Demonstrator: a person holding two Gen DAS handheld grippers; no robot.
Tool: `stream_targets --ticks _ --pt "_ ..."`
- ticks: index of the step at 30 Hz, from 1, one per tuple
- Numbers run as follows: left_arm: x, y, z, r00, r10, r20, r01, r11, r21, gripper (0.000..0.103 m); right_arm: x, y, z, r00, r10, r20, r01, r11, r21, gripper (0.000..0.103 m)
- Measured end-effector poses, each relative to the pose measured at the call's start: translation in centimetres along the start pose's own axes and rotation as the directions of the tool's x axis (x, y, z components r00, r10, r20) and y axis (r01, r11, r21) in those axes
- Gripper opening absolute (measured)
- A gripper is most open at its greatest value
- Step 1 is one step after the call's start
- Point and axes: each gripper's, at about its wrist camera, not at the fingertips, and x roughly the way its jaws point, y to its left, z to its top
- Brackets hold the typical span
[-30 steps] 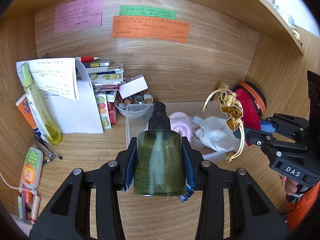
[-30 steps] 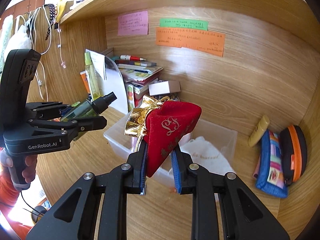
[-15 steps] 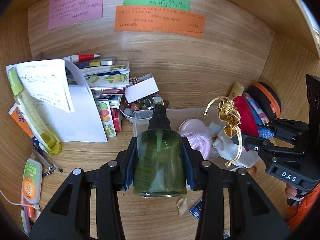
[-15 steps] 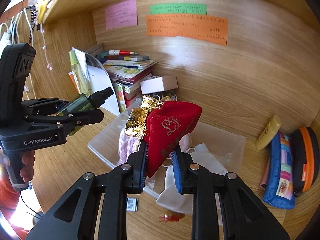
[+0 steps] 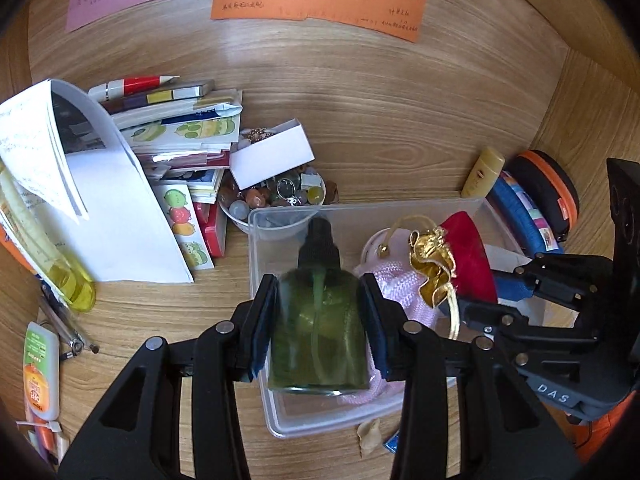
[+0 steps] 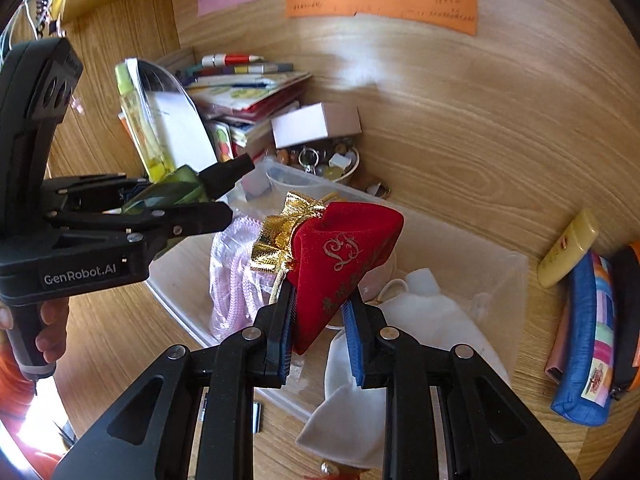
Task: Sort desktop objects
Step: 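Lower spray bottle into box and open left while right releases red pouch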
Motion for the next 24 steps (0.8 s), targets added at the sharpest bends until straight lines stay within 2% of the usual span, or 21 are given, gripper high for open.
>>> stream_targets --ticks 10,14,20,24 --pt "0.6 0.3 0.1 1.0 -0.004 -0.003 0.004 1.0 0.007 0.042 1.0 0.1 0.1 0.999 -0.024 -0.029 0.023 1.0 -0.016 0.021" --pt "1.1 0.0 -0.6 1.0 -0.008 -0.024 0.008 1.0 0.011 0.049 1.2 0.3 -0.1 0.998 -0.032 -0.044 0.032 0.999 -0.019 0.023" --pt "1.0 -0.6 -1.3 0.999 0.011 -0.033 -0.01 0.999 0.03 0.051 1.2 1.0 -0.3 0.997 -0.051 -0.054 0.049 0.998 -0.041 0.037" --pt "0.9 -0.8 -1.7 0.999 0.011 -0.04 -0.009 0.999 0.037 0.052 0.6 1.9 -0.3 0.996 -0.087 -0.03 0.085 0.994 -0.071 0.053"
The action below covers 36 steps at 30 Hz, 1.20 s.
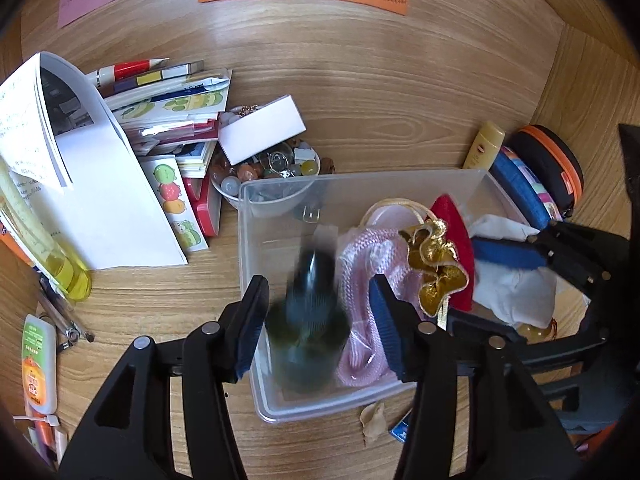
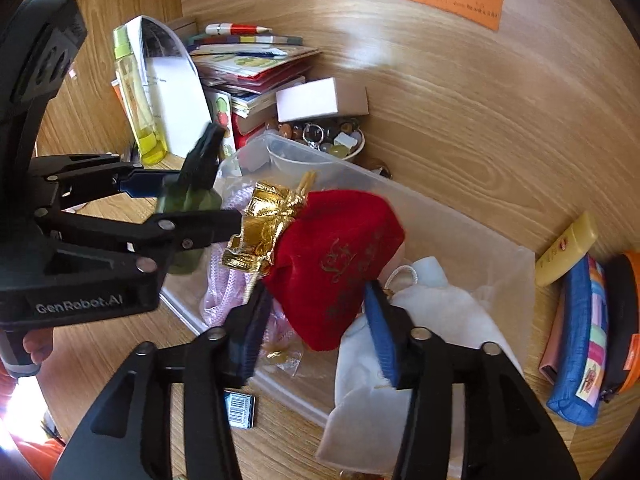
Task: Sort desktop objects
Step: 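Lower spray bottle into box and open left while right releases red pouch, then withdraw both open grippers up from the clear box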
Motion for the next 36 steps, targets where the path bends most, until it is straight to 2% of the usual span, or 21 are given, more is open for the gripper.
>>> stream_targets --ticks 3,5,12,15,17,21,28,36 --pt "-0.2 -0.4 -0.2 1.0 0.011 0.0 -0.011 1.0 0.01 0.052 -0.9 0.6 0.0 0.999 -0.036 0.031 0.037 0.999 -0.022 0.063" --pt "-0.6 -0.5 -0.4 1.0 0.019 0.005 -0.019 1.0 0.017 0.052 -1.4 0.8 0.0 0.998 -0.052 0.042 0.053 0.998 -0.032 0.065" --pt "-2.6 -1.0 -0.7 0.998 0.045 0.05 -0.046 0.999 0.026 0.07 -3.3 1.1 -0.3 0.994 -0.087 0.069 0.089 0.996 -0.031 0.068" --pt "-3.6 -1.1 -1.0 0.996 0.06 0.073 -0.061 0.998 0.024 0.078 -4.3 1.1 -0.4 0.988 -0.12 0.092 0.122 0.992 -0.015 0.084" --pt "-4.4 -1.2 -1.2 0.995 0.063 0.083 -0.065 0.998 0.021 0.079 -5.0 1.0 -0.5 0.985 -0.132 0.108 0.134 0.991 -0.011 0.084" --pt "-5.9 -1.2 -1.6 0.993 0.06 0.103 -0.061 0.998 0.004 0.089 -6.8 1.0 -1.2 0.979 -0.157 0.132 0.157 0.988 0.007 0.087" --pt "-7.9 -1.8 -3.5 0.992 0.052 0.112 -0.051 0.999 -0.012 0.09 -9.4 0.5 -3.1 0.973 -0.165 0.162 0.157 0.986 0.065 0.092" --pt "-8.0 -2.1 -6.5 0.996 0.046 0.071 -0.044 0.998 -0.037 0.092 -11.1 -0.3 -5.9 0.972 -0.167 0.163 0.148 0.982 0.119 0.092"
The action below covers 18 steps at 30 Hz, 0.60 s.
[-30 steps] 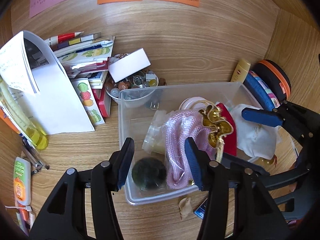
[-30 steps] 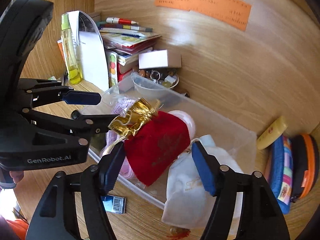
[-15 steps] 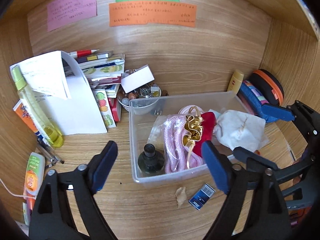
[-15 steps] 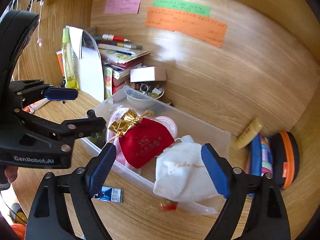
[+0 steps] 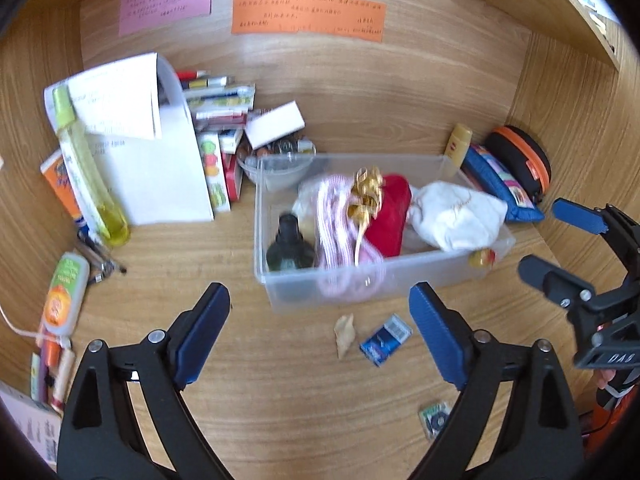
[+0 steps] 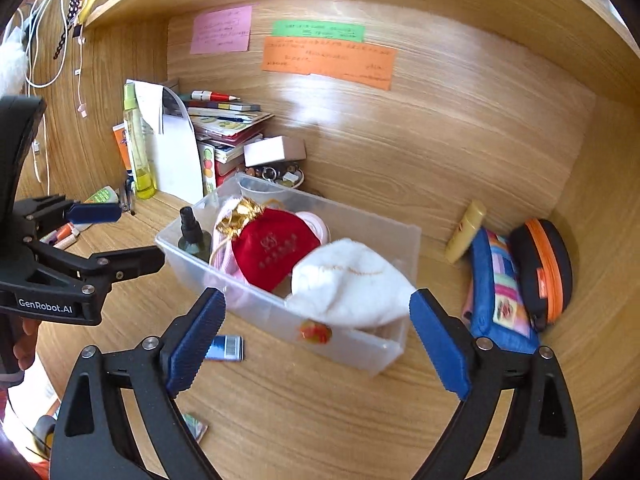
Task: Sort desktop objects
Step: 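Withdraw both open grippers up from the clear box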
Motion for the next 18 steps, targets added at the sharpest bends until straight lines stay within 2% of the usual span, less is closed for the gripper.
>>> stream_targets --ticks 7,13,18 --pt "0.7 -0.4 -3.3 0.998 -0.024 -0.066 0.022 0.999 -0.028 0.092 -0.7 -0.6 -3.1 1.0 -0.002 -0.029 0.003 0.999 0.04 0.093" --pt "1.6 -2.9 -7.0 0.991 -0.03 -0.13 0.03 1.0 -0.005 0.092 -0.5 -1.3 -5.7 0.998 0.007 -0.062 -0.002 0.996 0.089 0.093" --pt "1.6 -5.1 -9.1 0.987 -0.06 -0.151 0.062 0.998 0.009 0.092 -0.2 -1.8 -6.4 0.999 0.024 -0.033 -0.02 0.993 0.115 0.093"
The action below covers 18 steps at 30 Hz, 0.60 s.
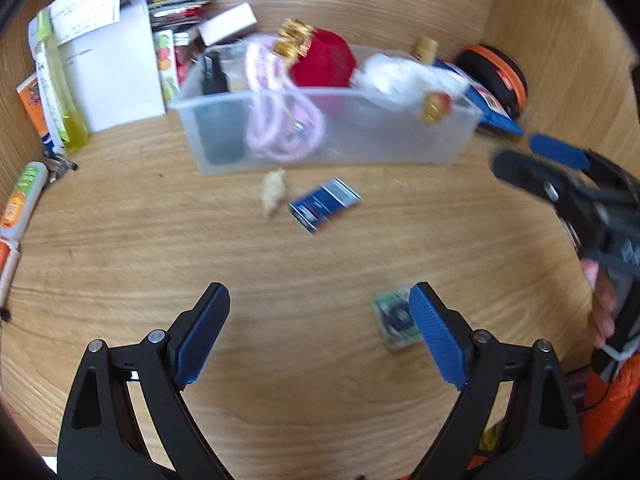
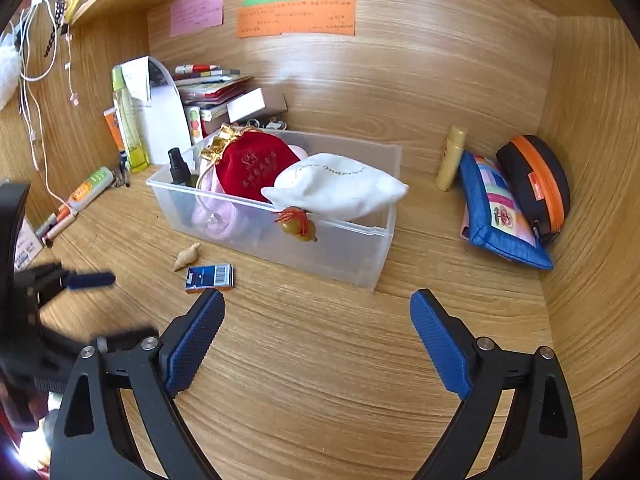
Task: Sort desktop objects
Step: 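Withdraw both open grippers up from the clear box, then grasp the green square packet with left while right grasps small round charm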
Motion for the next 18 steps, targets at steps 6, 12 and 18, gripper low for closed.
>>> stream_targets --ticks 6,12,18 --pt "0.9 -2.0 -1.2 0.999 0.026 -0.019 -0.025 0.999 0.044 0.092 1.7 0.4 1.0 1.0 0.031 0.003 -0.031 1.0 -0.005 0.077" --pt "1.5 -2.7 -2.0 0.998 0.054 -0.016 -0.053 0.996 0.068 0.089 3.4 0.8 1.6 0.999 0.048 -0.02 -0.048 0.999 -0.012 0.045" --pt "1.4 -2.6 -2.4 0.997 0.072 -0.002 -0.072 0.993 0.099 0.076 3.5 1.0 1.9 0.998 0.065 0.002 -0.065 0.998 -0.004 0.033"
